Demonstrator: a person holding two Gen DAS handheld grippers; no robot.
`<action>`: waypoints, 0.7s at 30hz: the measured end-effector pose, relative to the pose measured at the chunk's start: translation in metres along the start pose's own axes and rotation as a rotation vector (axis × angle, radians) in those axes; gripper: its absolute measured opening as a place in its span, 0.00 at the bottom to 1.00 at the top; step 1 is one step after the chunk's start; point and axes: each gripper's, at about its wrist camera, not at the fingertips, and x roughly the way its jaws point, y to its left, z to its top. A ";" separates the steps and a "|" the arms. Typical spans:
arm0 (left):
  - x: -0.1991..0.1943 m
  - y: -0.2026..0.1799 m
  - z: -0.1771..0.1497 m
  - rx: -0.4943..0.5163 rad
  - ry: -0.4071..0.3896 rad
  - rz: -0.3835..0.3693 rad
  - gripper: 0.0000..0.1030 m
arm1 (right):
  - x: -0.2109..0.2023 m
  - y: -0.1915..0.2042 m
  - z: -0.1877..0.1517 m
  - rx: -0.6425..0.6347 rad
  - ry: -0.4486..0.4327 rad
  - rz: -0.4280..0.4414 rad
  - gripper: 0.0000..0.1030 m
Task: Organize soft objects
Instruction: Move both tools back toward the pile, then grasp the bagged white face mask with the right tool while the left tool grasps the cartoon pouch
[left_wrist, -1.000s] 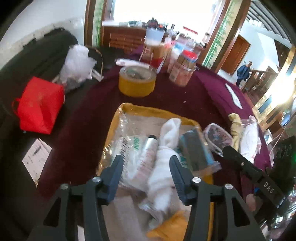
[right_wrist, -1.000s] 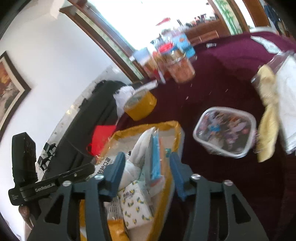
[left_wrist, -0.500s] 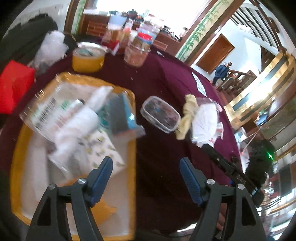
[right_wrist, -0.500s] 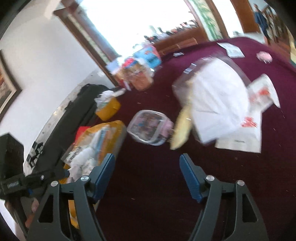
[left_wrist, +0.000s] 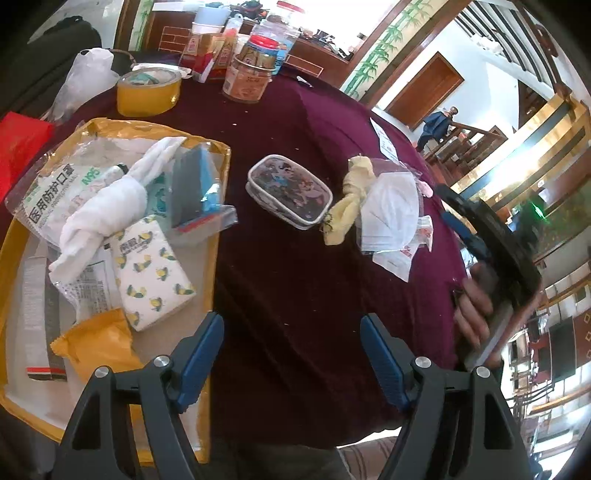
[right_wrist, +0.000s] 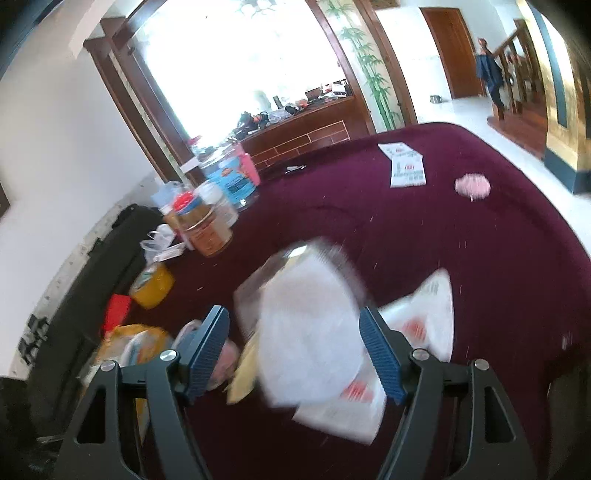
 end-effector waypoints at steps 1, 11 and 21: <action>0.001 -0.002 0.000 0.001 0.002 0.000 0.77 | 0.006 -0.003 0.007 -0.013 0.001 -0.007 0.70; 0.030 -0.029 0.027 0.014 0.057 0.042 0.77 | 0.065 -0.044 0.020 0.024 0.073 -0.034 0.70; 0.098 -0.037 0.089 -0.138 0.168 0.110 0.78 | 0.059 -0.049 0.016 0.099 0.109 0.144 0.55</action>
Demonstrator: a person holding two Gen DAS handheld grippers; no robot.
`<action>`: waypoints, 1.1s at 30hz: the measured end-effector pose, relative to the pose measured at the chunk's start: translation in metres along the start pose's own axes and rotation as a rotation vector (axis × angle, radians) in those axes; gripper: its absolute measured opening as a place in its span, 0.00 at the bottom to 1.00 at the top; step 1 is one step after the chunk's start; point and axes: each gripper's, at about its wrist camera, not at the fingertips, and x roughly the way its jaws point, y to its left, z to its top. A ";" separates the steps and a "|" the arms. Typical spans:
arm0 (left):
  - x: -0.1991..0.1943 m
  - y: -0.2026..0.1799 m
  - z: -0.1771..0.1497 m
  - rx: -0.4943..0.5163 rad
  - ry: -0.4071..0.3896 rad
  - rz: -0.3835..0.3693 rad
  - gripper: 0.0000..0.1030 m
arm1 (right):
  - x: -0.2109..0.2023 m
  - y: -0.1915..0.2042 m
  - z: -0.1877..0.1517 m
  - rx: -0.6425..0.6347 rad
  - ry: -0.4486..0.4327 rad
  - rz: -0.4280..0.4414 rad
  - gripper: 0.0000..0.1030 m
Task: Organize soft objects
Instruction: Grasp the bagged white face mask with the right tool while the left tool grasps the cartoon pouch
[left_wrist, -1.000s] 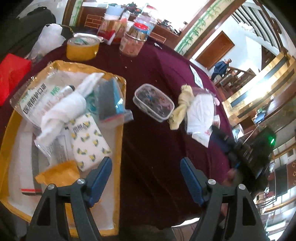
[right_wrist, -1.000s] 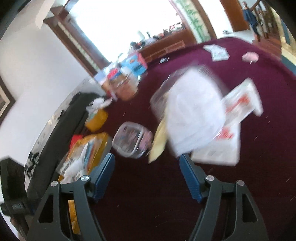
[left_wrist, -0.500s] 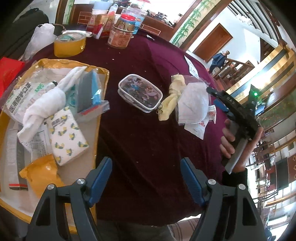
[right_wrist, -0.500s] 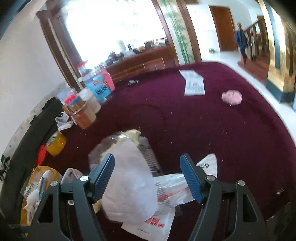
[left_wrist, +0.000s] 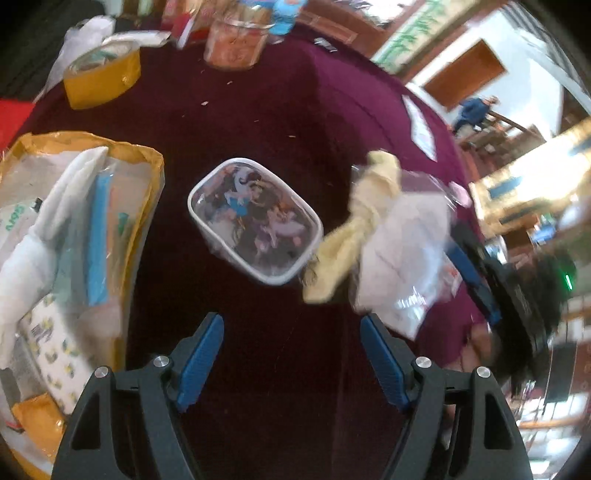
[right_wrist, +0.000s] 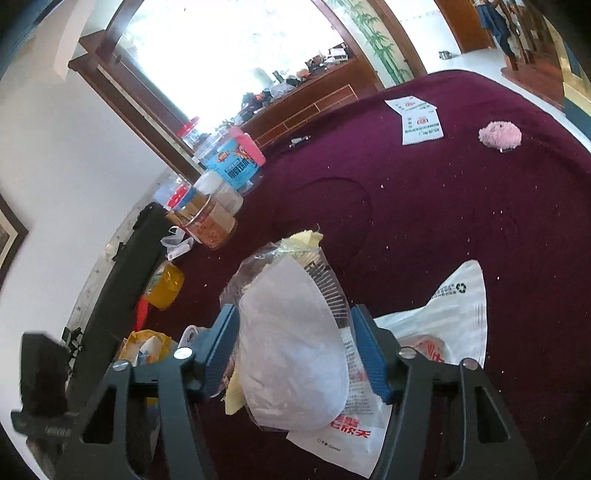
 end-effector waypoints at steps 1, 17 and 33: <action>0.005 0.001 0.007 -0.035 -0.002 0.016 0.78 | 0.001 0.000 0.000 0.005 0.005 -0.001 0.53; 0.046 -0.002 0.066 -0.220 -0.067 0.258 0.92 | 0.005 0.005 -0.004 -0.007 0.036 -0.050 0.53; 0.040 -0.014 0.009 0.093 -0.055 0.331 0.76 | 0.004 0.001 -0.004 0.003 0.037 -0.057 0.36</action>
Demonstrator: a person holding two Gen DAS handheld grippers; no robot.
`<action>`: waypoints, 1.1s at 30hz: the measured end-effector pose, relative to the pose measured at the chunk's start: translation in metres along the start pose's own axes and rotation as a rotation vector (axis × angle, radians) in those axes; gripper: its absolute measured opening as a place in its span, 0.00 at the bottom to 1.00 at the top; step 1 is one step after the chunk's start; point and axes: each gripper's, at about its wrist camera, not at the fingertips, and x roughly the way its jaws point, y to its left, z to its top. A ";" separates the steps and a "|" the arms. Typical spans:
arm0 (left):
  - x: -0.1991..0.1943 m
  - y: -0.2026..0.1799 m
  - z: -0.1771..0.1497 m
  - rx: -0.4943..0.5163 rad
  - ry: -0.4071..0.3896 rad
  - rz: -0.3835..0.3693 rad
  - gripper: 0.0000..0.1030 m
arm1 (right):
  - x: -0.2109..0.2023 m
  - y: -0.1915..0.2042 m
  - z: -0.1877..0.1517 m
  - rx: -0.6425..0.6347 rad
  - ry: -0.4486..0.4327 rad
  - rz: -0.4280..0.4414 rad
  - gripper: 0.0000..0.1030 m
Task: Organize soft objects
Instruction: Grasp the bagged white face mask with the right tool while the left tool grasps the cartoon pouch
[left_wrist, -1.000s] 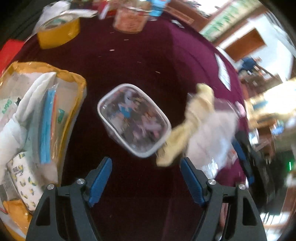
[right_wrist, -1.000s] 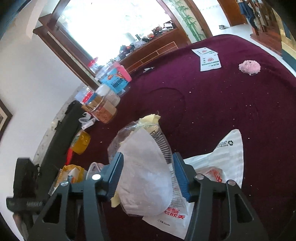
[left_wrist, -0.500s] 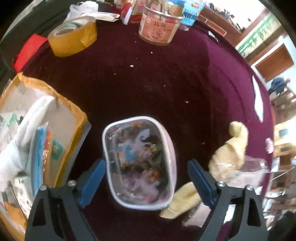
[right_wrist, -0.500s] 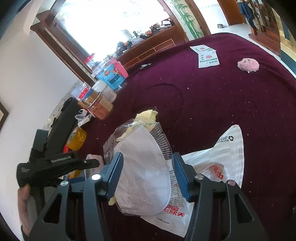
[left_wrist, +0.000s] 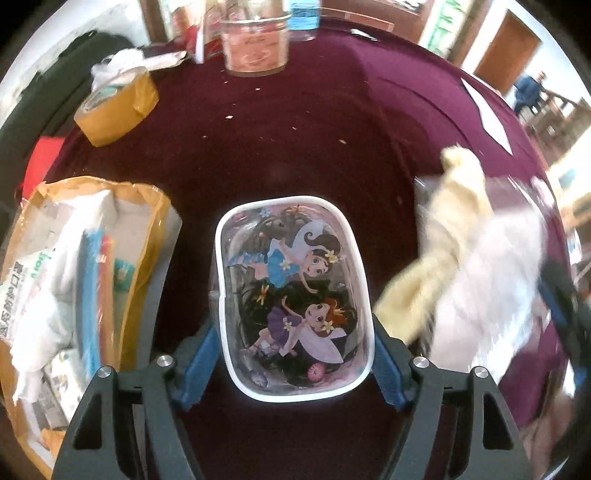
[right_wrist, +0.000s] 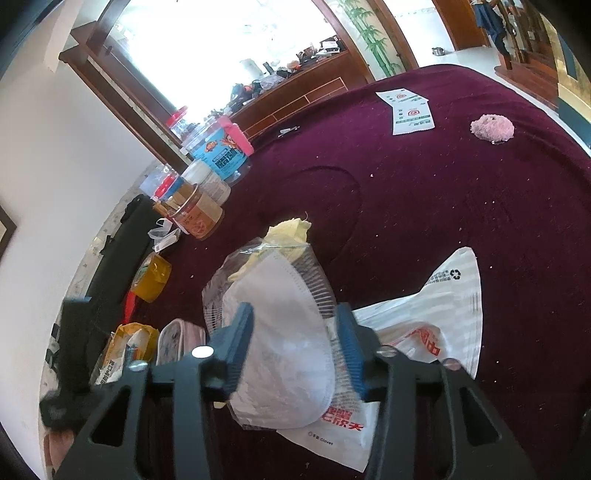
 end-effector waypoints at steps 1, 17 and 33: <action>-0.004 0.001 -0.007 0.011 -0.002 -0.013 0.76 | 0.000 0.000 0.000 0.000 0.003 0.003 0.30; -0.041 0.013 -0.043 0.050 -0.081 -0.141 0.76 | -0.010 0.006 0.000 0.008 0.002 0.231 0.03; -0.014 0.016 -0.046 0.020 -0.011 -0.178 0.76 | 0.024 0.013 -0.012 -0.003 0.186 0.246 0.40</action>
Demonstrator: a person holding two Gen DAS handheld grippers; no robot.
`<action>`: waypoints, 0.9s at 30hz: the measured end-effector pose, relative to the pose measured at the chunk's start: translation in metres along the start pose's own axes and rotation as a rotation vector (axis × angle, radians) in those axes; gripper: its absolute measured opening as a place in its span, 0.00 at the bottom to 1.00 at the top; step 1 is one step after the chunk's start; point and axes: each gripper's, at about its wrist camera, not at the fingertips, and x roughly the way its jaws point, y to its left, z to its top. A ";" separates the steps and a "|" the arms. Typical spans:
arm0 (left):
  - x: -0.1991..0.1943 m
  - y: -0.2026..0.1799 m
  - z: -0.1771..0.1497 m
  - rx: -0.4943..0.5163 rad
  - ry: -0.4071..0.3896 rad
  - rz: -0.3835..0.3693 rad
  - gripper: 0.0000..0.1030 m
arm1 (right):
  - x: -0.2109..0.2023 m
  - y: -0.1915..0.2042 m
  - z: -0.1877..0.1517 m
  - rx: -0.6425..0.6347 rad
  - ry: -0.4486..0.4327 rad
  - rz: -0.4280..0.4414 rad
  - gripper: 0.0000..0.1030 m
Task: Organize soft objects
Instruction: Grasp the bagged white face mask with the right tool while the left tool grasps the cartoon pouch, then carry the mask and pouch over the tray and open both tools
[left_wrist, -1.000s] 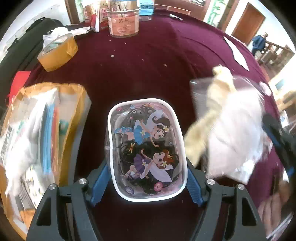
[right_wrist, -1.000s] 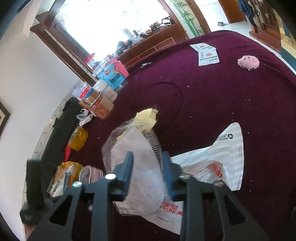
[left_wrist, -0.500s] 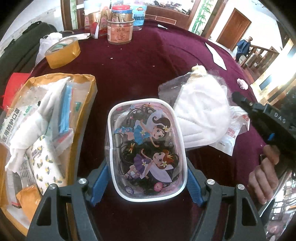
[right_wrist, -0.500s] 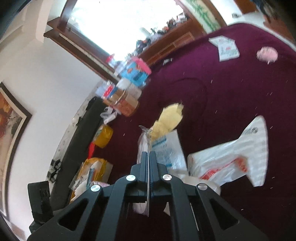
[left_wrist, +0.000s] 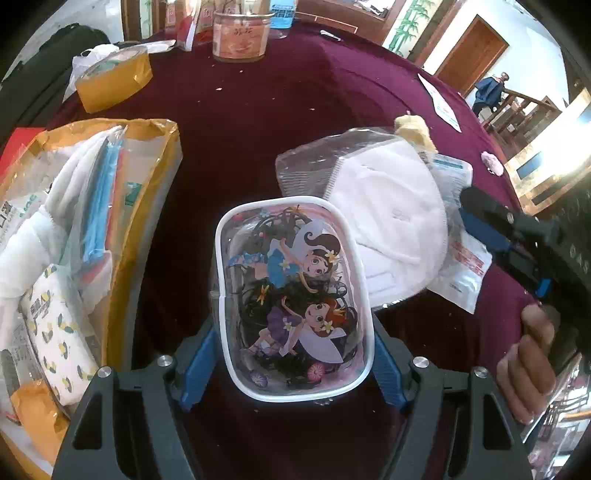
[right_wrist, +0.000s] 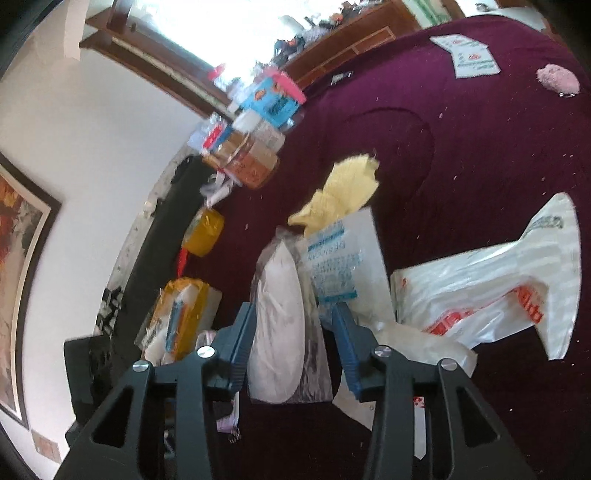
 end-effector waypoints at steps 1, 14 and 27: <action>0.002 0.002 0.001 -0.007 0.006 -0.002 0.76 | 0.001 0.000 -0.001 -0.003 0.016 0.001 0.40; 0.004 0.005 -0.002 -0.014 0.004 -0.008 0.76 | 0.034 0.033 -0.019 -0.191 0.171 -0.041 0.02; -0.120 0.052 -0.037 0.009 -0.212 -0.042 0.76 | -0.011 0.054 -0.020 -0.272 -0.039 0.131 0.02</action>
